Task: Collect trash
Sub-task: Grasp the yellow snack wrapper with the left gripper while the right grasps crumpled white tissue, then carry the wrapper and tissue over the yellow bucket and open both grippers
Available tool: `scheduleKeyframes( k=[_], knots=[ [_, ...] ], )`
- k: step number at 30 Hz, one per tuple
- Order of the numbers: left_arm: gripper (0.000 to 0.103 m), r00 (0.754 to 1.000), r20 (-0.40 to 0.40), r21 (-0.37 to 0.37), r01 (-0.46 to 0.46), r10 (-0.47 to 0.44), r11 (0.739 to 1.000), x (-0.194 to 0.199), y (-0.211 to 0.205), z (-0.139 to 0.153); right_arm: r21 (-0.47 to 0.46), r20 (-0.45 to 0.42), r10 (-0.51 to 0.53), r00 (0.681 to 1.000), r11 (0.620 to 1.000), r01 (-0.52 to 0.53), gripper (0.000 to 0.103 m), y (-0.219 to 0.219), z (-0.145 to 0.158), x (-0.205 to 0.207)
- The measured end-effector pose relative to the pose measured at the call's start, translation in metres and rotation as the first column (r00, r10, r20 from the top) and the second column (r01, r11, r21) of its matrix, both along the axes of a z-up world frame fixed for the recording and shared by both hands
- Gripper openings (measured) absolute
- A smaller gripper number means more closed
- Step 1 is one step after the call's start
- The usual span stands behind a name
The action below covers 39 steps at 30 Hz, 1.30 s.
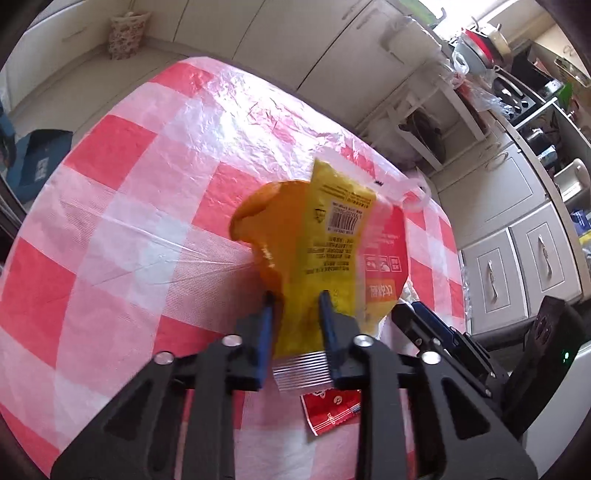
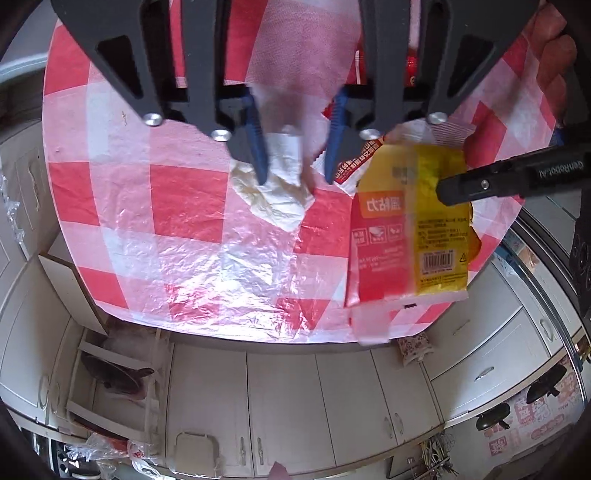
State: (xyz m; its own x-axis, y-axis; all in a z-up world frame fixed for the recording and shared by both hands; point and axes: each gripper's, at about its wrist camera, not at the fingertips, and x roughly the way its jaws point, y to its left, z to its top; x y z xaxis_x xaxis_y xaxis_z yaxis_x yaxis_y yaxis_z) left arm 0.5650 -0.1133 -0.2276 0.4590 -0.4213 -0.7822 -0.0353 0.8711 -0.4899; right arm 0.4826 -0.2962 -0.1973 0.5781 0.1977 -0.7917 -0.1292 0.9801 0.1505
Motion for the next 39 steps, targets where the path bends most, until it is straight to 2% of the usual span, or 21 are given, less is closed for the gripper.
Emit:
scheduleKeyframes(
  k=[2,5,11,15,16,17,18,19,23,26,27,28,29,31,39],
  knots=[
    [0.007,1.0,0.01,-0.006,0.013,-0.013,1.0,-0.006,0.002,0.003,0.022,-0.012,0.005,1.0,1.0,-0.005,0.016,-0.004,0.0,-0.001],
    [0.003,0.999,0.031,-0.011,0.023,-0.022,1.0,-0.026,0.013,0.009,0.023,-0.011,0.02,1.0,1.0,-0.02,0.012,-0.004,0.003,-0.006],
    [0.002,0.997,0.057,-0.03,0.058,-0.056,0.998,-0.068,0.043,0.018,0.045,0.009,0.035,0.999,0.998,-0.035,0.011,-0.009,0.015,-0.017],
    [0.002,0.996,0.038,-0.019,0.077,-0.076,0.997,-0.093,0.065,0.012,0.051,0.007,0.038,0.999,0.998,-0.038,0.012,-0.011,0.018,-0.018],
    [0.003,0.997,0.026,-0.007,0.077,-0.077,0.997,-0.095,0.068,0.008,0.052,0.001,0.038,0.999,0.998,-0.038,0.025,-0.012,0.018,-0.017],
    [0.008,0.997,0.02,-0.002,0.073,-0.072,0.997,-0.097,0.072,0.005,0.054,-0.003,0.039,0.999,0.998,-0.038,0.038,-0.011,0.017,-0.016],
    [0.013,0.997,0.005,0.002,0.072,-0.072,0.997,-0.096,0.073,0.0,0.05,-0.006,0.039,0.999,0.998,-0.039,0.041,-0.01,0.015,-0.015],
    [0.023,0.998,0.0,0.006,0.069,-0.069,0.998,-0.096,0.073,-0.003,0.041,-0.009,0.041,0.999,0.998,-0.041,0.042,-0.008,0.013,-0.015],
    [0.038,0.998,0.033,0.011,0.048,-0.048,0.999,-0.09,0.068,-0.004,0.019,-0.027,0.053,0.998,0.998,-0.052,0.042,-0.003,0.006,-0.011],
    [0.04,0.998,0.047,0.019,0.037,-0.038,0.999,-0.083,0.061,-0.004,0.009,-0.038,0.06,0.997,0.998,-0.06,0.039,-0.001,0.001,-0.011],
    [0.037,0.998,0.05,0.024,0.037,-0.038,0.999,-0.082,0.059,-0.004,0.003,-0.04,0.063,0.997,0.998,-0.063,0.034,0.0,-0.001,-0.012],
    [0.018,0.998,0.047,0.027,0.039,-0.04,0.999,-0.08,0.058,-0.005,-0.005,-0.041,0.067,0.997,0.998,-0.067,0.023,0.001,-0.001,-0.012],
    [0.01,0.998,0.04,0.02,0.047,-0.048,0.999,-0.079,0.057,-0.007,-0.005,-0.042,0.071,0.997,0.997,-0.072,0.016,0.001,-0.002,-0.013],
    [0.003,0.997,0.057,0.03,0.046,-0.048,0.998,-0.08,0.057,-0.005,0.0,-0.034,0.075,0.997,0.997,-0.075,0.013,0.001,0.001,-0.014],
    [0.002,0.993,0.111,0.014,0.03,-0.032,0.999,-0.106,0.081,0.017,0.008,0.002,0.089,0.996,0.996,-0.089,0.012,-0.003,0.017,-0.027]
  ],
)
